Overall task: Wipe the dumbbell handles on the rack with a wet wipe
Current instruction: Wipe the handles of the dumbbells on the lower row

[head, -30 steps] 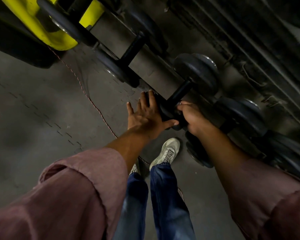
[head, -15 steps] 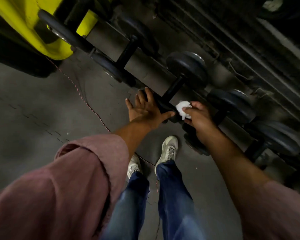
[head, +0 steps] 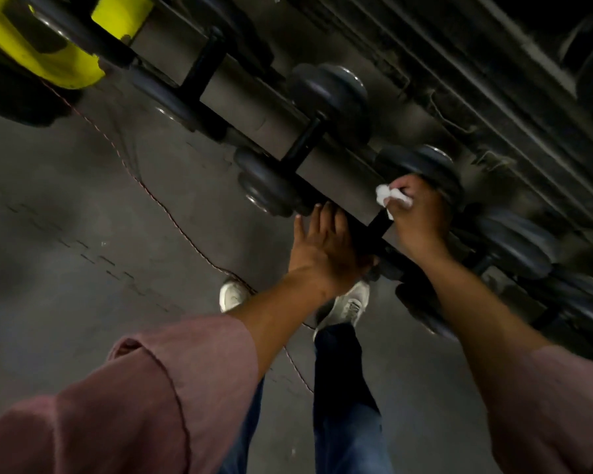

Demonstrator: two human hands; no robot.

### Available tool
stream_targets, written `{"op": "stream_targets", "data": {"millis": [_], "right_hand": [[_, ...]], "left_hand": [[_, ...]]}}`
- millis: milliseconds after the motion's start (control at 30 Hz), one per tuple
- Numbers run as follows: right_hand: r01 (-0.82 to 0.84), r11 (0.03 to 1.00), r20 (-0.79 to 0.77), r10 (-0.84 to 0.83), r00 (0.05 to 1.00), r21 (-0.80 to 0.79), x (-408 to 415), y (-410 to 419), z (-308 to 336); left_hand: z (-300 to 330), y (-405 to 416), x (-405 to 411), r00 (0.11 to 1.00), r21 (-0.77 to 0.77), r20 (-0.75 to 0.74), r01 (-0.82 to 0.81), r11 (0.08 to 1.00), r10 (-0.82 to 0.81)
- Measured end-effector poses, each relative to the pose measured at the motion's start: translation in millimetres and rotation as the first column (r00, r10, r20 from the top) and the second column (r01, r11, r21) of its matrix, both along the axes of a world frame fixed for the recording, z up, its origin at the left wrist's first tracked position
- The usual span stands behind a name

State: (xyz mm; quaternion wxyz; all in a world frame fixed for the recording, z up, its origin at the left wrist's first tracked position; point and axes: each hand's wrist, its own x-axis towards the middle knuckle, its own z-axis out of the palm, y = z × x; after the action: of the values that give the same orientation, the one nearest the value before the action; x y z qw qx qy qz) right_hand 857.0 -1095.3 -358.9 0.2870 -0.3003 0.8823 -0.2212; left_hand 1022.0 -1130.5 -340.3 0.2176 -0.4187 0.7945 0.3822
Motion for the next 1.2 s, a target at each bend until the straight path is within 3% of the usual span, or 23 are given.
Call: {"op": "stream_targets", "data": {"millis": [100, 200, 333, 433, 467, 700, 833, 933, 967, 1067, 1100, 1200], "right_hand": [[-0.329, 0.937, 0.032, 0.327, 0.944, 0.116, -11.8, 8.7, -5.5], [-0.568, 0.787, 0.115, 0.558, 0.822, 0.24, -18.4, 17.8, -17.2], [-0.723, 0.594, 0.214, 0.701, 0.68, 0.353, -29.3, 32.9, -29.9], [-0.78, 0.502, 0.151, 0.797, 0.585, 0.373, -41.0, 33.8, -34.6], [-0.779, 0.497, 0.128, 0.807, 0.577, 0.382, -42.5, 31.0, -32.6], [-0.641, 0.692, -0.058, 0.693, 0.718, 0.331, -54.7, 20.1, -22.8], [-0.767, 0.566, 0.026, 0.799, 0.6, 0.302, -52.9, 33.6, -23.8], [-0.858, 0.417, -0.028, 0.903, 0.429, 0.301, -54.8, 40.6, -23.5], [-0.841, 0.44, -0.025, 0.89, 0.456, 0.313, -53.9, 42.9, -21.9], [-0.813, 0.383, -0.226, 0.922, 0.313, 0.437, -52.7, 51.1, -25.8], [-0.768, 0.416, -0.289, 0.906, 0.308, 0.486, -53.0, 53.7, -26.7], [-0.605, 0.607, -0.385, 0.795, 0.469, 0.515, -46.6, 54.9, -30.9]], "left_hand": [[-10.3, 20.3, -27.4, 0.994, 0.142, 0.078, -0.088, 0.986, 0.078], [-23.8, 34.3, -49.5, 0.968, 0.154, 0.167, -0.213, 0.965, 0.187], [-28.1, 41.8, -62.6, 0.932, 0.099, 0.237, -0.304, 0.948, 0.274], [-30.6, 45.4, -62.0, 0.933, 0.039, 0.249, -0.278, 0.96, 0.261], [-31.9, 45.4, -61.6, 0.933, 0.02, 0.255, -0.269, 0.963, 0.255], [-34.9, 46.7, -59.1, 0.935, -0.007, 0.265, -0.243, 0.97, 0.236], [-37.3, 47.6, -57.8, 0.935, -0.022, 0.248, -0.256, 0.966, 0.253], [-37.9, 47.3, -57.3, 0.933, -0.033, 0.229, -0.276, 0.961, 0.276], [-37.3, 47.0, -57.0, 0.933, -0.028, 0.223, -0.282, 0.959, 0.281], [-34.4, 46.2, -55.4, 0.938, -0.018, 0.208, -0.28, 0.96, 0.278], [-33.4, 45.5, -54.6, 0.94, -0.01, 0.202, -0.28, 0.96, 0.276], [-32.5, 44.5, -52.4, 0.943, -0.008, 0.201, -0.27, 0.963, 0.266]]}}
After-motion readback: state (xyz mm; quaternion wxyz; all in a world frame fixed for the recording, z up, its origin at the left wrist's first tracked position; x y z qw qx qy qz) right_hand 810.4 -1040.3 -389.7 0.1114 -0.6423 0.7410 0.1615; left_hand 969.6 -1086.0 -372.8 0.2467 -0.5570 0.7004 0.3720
